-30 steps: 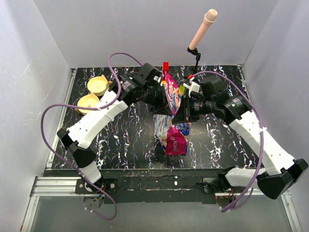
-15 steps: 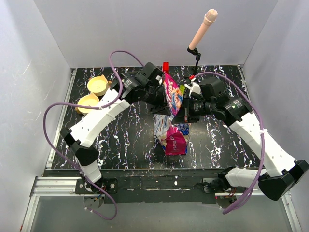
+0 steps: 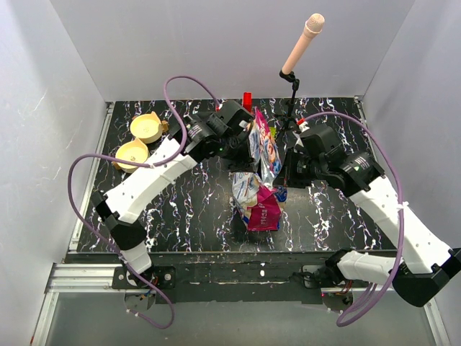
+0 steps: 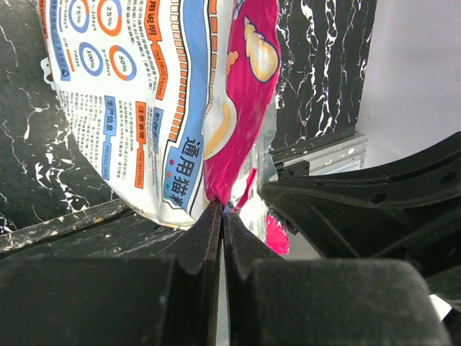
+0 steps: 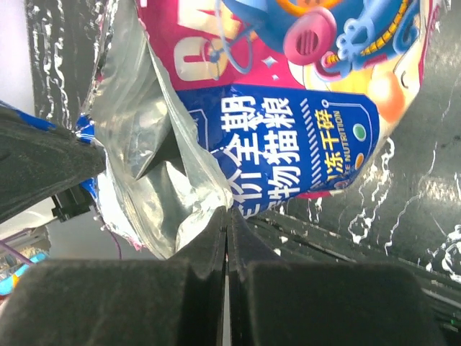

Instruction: Serve the pet food

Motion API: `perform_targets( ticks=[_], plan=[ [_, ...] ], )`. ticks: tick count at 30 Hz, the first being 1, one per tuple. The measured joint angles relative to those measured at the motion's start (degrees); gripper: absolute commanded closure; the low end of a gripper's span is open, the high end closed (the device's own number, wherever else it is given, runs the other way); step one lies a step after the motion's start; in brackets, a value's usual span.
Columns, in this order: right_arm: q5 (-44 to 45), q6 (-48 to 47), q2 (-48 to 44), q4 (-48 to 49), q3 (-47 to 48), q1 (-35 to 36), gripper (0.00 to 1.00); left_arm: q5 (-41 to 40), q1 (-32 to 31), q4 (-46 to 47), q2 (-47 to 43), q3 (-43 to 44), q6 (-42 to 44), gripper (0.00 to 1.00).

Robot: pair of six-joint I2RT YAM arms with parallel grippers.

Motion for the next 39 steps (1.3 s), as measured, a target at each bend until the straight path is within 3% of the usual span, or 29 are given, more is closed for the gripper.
perform_targets(
  ticks=[3, 7, 11, 13, 24, 30, 35, 39],
  plan=[
    [-2.1, -2.3, -1.6, 2.6, -1.0, 0.0, 0.99, 0.0, 0.3, 0.5, -1.9, -2.1, 0.9, 1.00],
    [-6.1, -5.3, -0.8, 3.6, 0.4, -0.3, 0.76, 1.7, 0.6, 3.0, -3.6, -4.7, 2.1, 1.00],
    [-8.2, -7.9, 2.2, 3.7, 3.9, -0.7, 0.62, 3.5, 0.8, 4.8, -4.9, -6.6, 3.2, 1.00],
    [-8.2, -8.5, 3.5, 3.7, 4.9, -0.8, 0.60, 4.2, 0.9, 5.4, -4.9, -6.7, 3.7, 1.00],
    [-7.2, -9.7, 10.8, 3.6, 9.0, -0.8, 0.61, 6.4, 1.0, 6.7, -4.9, -6.9, 5.9, 1.00],
    [0.2, -9.2, 16.6, 3.4, 14.3, -0.3, 0.62, 7.0, 1.3, 6.4, -4.7, -6.4, 7.1, 1.00],
    [11.1, -8.0, 20.6, 0.6, 20.6, 0.2, 0.77, 6.1, 1.3, 4.6, -3.6, -3.7, 8.0, 1.00],
    [14.6, -7.8, 19.5, -0.6, 20.0, -1.3, 0.94, 3.0, 1.2, 2.9, -3.8, -2.7, 7.6, 1.00]
  ],
)
